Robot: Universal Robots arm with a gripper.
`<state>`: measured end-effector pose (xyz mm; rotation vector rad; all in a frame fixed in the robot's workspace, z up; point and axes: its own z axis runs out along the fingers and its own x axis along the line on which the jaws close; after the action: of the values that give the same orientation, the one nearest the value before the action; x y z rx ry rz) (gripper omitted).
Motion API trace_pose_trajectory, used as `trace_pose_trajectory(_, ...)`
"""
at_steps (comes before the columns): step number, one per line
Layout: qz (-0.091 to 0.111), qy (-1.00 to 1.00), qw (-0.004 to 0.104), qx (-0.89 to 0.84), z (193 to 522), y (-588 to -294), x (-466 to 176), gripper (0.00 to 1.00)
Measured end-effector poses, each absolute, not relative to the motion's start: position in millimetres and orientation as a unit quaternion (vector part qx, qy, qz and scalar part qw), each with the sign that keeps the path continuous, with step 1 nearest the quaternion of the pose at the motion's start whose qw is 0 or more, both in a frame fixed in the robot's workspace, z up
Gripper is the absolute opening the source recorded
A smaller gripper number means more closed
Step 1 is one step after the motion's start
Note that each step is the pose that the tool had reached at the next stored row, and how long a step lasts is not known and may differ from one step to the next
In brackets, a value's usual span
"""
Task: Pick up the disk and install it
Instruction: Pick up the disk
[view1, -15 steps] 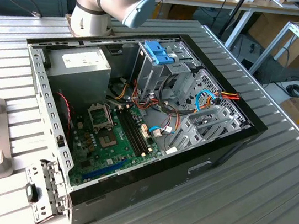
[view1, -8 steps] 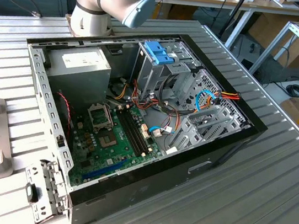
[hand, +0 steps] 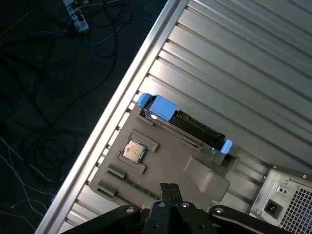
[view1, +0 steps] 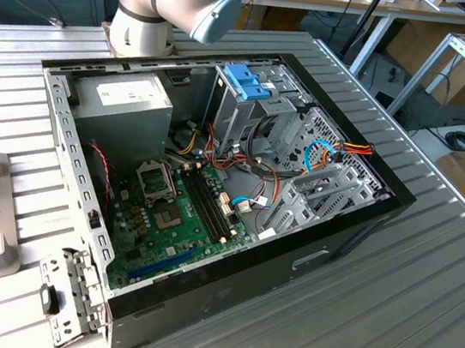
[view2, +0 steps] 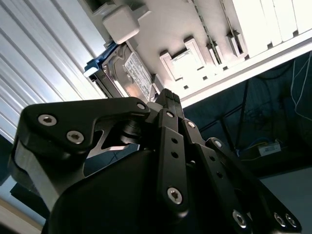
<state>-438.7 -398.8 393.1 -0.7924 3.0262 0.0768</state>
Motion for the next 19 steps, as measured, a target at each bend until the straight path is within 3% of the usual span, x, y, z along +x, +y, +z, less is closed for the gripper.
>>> trace_pose_trajectory(19, 0.025, 0.957, 0.005, -0.289, 393.1, -398.8, -438.7, 0.1)
